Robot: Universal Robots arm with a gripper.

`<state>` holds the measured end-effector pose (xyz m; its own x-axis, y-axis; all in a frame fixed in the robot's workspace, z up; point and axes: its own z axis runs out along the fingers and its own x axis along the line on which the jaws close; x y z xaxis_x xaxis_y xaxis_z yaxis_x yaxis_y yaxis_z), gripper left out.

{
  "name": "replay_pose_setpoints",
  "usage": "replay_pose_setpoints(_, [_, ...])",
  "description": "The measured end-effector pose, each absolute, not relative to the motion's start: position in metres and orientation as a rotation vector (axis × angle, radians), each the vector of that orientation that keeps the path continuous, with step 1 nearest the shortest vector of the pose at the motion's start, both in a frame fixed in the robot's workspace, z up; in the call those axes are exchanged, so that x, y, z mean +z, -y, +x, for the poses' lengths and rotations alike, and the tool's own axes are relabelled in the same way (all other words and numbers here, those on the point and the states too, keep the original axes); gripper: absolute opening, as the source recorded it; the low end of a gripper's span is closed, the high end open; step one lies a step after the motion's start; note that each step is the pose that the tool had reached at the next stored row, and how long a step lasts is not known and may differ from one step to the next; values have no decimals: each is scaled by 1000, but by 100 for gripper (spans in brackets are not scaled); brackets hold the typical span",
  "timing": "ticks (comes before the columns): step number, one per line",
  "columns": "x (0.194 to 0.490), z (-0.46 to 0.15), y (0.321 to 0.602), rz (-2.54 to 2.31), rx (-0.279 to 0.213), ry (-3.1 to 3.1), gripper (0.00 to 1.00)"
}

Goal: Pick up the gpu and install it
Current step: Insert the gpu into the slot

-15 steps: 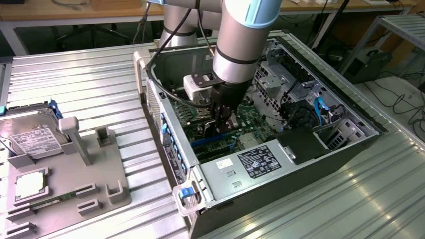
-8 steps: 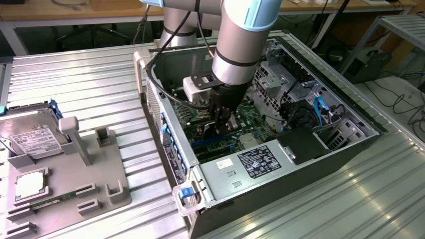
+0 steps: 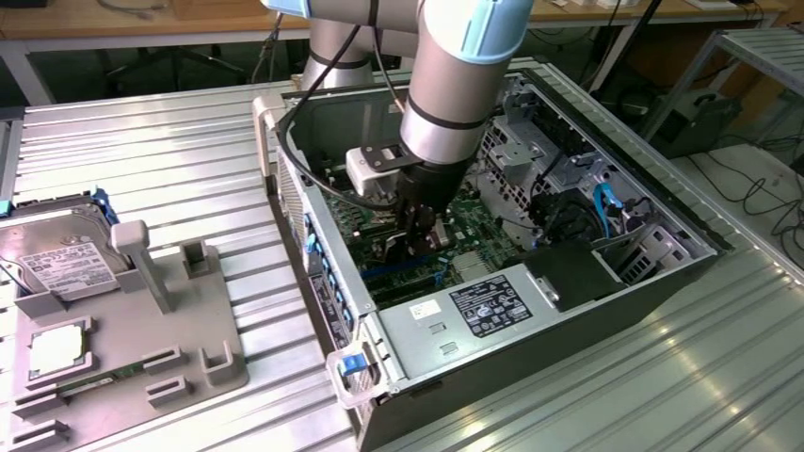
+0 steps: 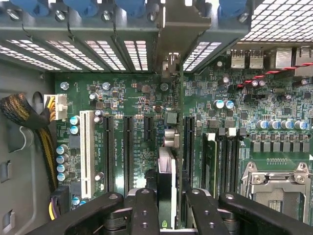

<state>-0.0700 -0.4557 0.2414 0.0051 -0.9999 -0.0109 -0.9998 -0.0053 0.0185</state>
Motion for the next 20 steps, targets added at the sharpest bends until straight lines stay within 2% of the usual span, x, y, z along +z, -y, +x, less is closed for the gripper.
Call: replay_pose_setpoints(20, [227, -72, 456, 2221, -34, 2209, 27])
